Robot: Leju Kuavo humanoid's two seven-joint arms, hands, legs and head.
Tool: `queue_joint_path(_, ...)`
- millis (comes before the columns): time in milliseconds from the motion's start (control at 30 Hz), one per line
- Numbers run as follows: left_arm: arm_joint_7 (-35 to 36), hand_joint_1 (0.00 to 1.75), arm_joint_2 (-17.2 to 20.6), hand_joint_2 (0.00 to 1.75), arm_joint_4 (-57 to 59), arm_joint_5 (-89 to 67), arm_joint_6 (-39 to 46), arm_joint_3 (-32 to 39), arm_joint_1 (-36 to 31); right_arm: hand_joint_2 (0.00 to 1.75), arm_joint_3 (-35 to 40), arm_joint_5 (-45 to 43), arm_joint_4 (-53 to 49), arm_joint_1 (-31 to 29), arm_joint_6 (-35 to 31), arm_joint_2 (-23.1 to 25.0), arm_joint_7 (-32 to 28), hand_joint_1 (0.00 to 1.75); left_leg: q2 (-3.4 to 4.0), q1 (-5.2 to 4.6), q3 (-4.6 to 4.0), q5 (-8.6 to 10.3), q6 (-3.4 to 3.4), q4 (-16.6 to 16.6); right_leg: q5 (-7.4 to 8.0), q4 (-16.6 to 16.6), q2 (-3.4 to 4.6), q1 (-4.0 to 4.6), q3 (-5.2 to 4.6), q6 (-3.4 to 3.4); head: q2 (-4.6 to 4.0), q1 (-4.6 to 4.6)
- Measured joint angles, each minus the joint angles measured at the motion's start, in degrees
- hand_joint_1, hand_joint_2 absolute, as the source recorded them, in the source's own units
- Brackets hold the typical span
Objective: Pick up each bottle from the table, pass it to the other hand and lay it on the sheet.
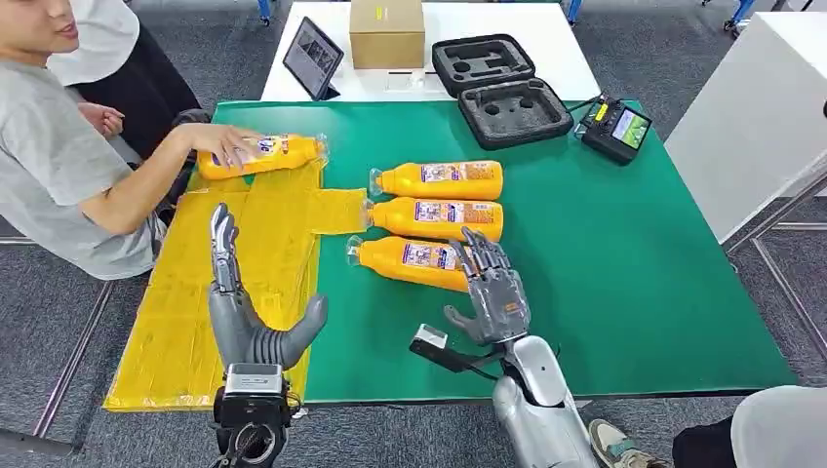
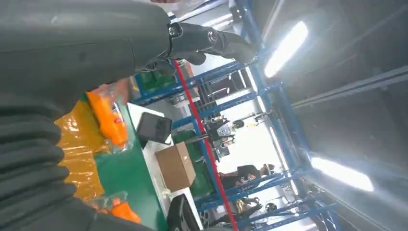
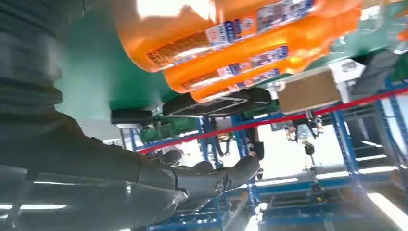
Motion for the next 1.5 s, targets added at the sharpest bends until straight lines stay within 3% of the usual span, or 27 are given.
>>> queue_joint_path(367, 0.02, 0.00, 0.33, 1.75, 3.26, 6.25, -0.15, -4.53, -2.93, 1.75, -0.98, 2.71, 12.53, -7.73, 0.00, -3.91, 8.06, 0.00, 0.00, -0.09, -0.01, 0.06, 0.08, 0.01, 0.06, 0.00, 0.01, -0.10, 0.00, 0.09, 0.00, 0.02)
queue_joint_path(567, 0.00, 0.00, 0.35, 1.75, 5.27, 7.28, -0.13, -5.73, -4.62, 1.75, -0.98, 2.88, 19.83, -11.93, 0.02, -5.33, 9.13, 0.00, 0.01, -0.10, -0.02, 0.07, 0.09, 0.02, 0.07, 0.00, 0.01, -0.10, -0.01, 0.09, 0.00, 0.00)
queue_joint_path(833, 0.02, 0.00, 0.57, 1.75, 7.13, 9.00, -0.13, -6.88, -6.53, 1.75, -0.83, 1.81, 28.57, -16.91, 0.11, -6.40, 8.81, 0.00, -0.01, -0.10, -0.03, 0.07, 0.09, 0.02, 0.07, 0.00, 0.00, -0.10, -0.02, 0.09, 0.00, 0.02)
queue_joint_path(1167, 0.02, 0.00, 0.48, 1.75, 9.68, 9.94, -0.13, -8.17, -7.87, 1.75, 0.35, -0.31, 31.67, -17.69, 0.02, -4.76, 4.26, 0.00, 0.01, -0.10, -0.05, 0.07, 0.09, 0.01, 0.06, 0.01, 0.01, -0.10, -0.04, 0.09, 0.00, 0.00)
queue_joint_path(1500, 0.02, 0.00, 0.46, 1.75, 10.75, 10.03, -0.13, -8.37, -8.23, 1.75, 0.57, -0.42, 32.78, -17.80, 0.02, -3.58, 4.00, 0.00, -0.01, -0.12, -0.05, 0.07, 0.09, 0.02, 0.07, 0.01, 0.00, -0.12, -0.03, 0.09, 0.00, 0.02)
